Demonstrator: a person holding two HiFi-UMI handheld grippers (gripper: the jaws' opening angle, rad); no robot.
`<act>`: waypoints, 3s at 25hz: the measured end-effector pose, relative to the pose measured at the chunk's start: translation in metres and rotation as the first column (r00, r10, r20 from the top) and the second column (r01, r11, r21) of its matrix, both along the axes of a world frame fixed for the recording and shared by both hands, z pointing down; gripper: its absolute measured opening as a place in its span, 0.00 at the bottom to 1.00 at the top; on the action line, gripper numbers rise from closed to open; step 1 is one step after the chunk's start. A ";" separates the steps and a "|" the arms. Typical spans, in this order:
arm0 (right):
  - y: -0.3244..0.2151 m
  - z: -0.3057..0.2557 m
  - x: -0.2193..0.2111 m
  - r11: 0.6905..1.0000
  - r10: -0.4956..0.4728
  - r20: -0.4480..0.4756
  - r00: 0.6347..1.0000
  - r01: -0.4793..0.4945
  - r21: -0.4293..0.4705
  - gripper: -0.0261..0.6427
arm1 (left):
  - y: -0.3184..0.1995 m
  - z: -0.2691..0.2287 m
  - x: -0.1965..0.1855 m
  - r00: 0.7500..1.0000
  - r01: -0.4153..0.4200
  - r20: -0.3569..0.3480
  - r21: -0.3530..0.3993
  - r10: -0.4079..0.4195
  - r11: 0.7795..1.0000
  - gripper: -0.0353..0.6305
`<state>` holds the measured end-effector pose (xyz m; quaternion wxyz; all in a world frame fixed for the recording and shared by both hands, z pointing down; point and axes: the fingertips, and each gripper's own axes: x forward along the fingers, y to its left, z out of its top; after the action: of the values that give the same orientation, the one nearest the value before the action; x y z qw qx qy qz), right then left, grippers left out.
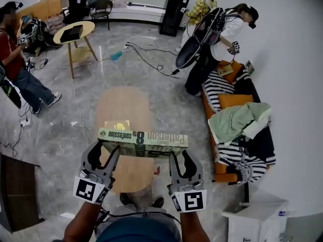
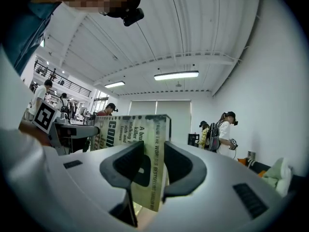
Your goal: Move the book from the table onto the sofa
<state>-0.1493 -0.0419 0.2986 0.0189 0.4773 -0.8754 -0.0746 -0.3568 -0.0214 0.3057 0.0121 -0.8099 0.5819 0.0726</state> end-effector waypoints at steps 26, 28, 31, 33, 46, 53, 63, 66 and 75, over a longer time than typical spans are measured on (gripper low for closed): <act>0.094 -0.046 0.350 0.945 0.313 0.057 0.948 -0.317 0.082 0.24 | 0.025 -0.058 0.357 0.942 -0.333 0.076 0.090 0.327 0.939 0.38; 0.106 -0.045 0.384 0.934 0.343 0.053 0.938 -0.347 0.086 0.24 | 0.031 -0.055 0.392 0.932 -0.361 0.076 0.089 0.355 0.928 0.38; 0.124 -0.048 0.415 0.913 0.396 0.053 0.917 -0.399 0.087 0.24 | 0.037 -0.056 0.427 0.911 -0.411 0.072 0.088 0.406 0.907 0.38; 0.136 -0.049 0.433 0.895 0.433 0.055 0.899 -0.437 0.088 0.24 | 0.040 -0.058 0.448 0.893 -0.449 0.074 0.087 0.444 0.889 0.38; 0.170 -0.040 0.527 0.739 0.670 0.035 0.742 -0.670 0.066 0.24 | 0.024 -0.047 0.569 0.732 -0.682 0.064 0.068 0.679 0.728 0.38; 0.158 -0.048 0.547 0.656 0.751 0.011 0.660 -0.749 0.089 0.24 | -0.005 -0.048 0.605 0.647 -0.762 0.041 0.090 0.762 0.642 0.37; 0.160 -0.037 0.585 0.571 0.820 -0.018 0.572 -0.816 0.089 0.24 | -0.022 -0.036 0.662 0.550 -0.832 0.014 0.096 0.835 0.546 0.38; 0.159 -0.030 0.610 0.560 0.828 -0.019 0.560 -0.825 0.074 0.24 | -0.024 -0.030 0.689 0.536 -0.842 0.018 0.082 0.844 0.533 0.37; 0.149 -0.012 0.709 0.587 0.809 0.006 0.587 -0.809 0.041 0.24 | -0.031 -0.016 0.784 0.561 -0.827 0.034 0.045 0.827 0.560 0.37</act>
<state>0.5596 0.1069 0.2871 0.0474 0.8226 -0.5613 -0.0781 0.4271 -0.0528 0.2897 0.0020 -0.9878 0.1324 0.0825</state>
